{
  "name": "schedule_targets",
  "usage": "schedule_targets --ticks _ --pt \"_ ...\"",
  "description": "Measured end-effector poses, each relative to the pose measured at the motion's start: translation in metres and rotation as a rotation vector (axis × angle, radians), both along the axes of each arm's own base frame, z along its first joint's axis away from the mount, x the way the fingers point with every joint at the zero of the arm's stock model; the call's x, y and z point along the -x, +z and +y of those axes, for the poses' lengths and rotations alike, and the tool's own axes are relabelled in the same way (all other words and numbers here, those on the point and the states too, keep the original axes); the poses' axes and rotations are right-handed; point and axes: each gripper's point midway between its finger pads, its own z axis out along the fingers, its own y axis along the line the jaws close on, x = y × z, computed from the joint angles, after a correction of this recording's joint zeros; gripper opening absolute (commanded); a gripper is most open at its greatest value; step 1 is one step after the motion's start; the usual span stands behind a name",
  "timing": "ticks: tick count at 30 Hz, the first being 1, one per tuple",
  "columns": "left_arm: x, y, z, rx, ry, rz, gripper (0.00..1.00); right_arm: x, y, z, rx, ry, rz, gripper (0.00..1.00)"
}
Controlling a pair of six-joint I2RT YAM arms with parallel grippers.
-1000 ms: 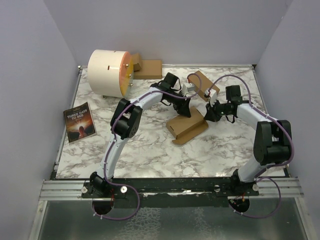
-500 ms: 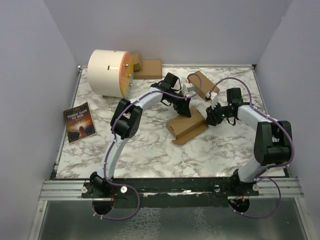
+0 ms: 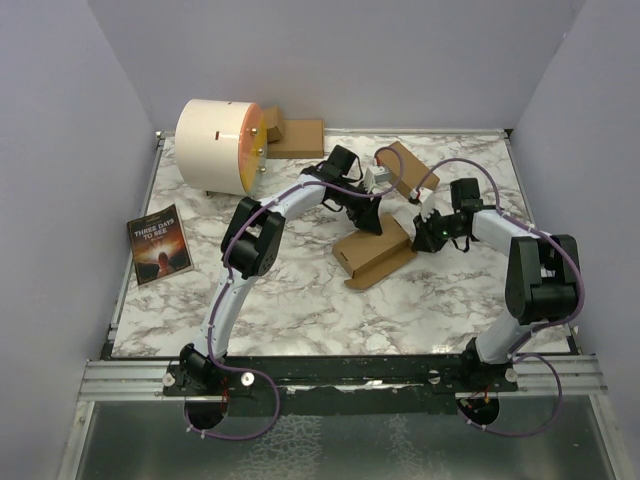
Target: Fold the paper box
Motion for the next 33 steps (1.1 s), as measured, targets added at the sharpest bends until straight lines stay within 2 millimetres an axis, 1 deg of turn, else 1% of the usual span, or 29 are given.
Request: schedule_targets --ticks 10,23,28,33 --pt "0.001 0.000 -0.001 0.001 -0.003 -0.001 0.61 0.001 0.000 0.000 -0.004 -0.007 0.007 0.01" --pt "0.006 0.000 -0.008 0.001 -0.028 -0.013 0.61 0.007 0.004 -0.001 -0.010 -0.030 0.043 0.01" --pt "0.007 0.000 -0.009 0.002 -0.026 -0.011 0.66 0.007 0.006 -0.001 -0.012 -0.033 0.045 0.01" --pt "0.003 0.000 -0.010 -0.005 0.013 0.011 0.71 0.006 0.006 -0.002 -0.009 -0.039 0.045 0.01"
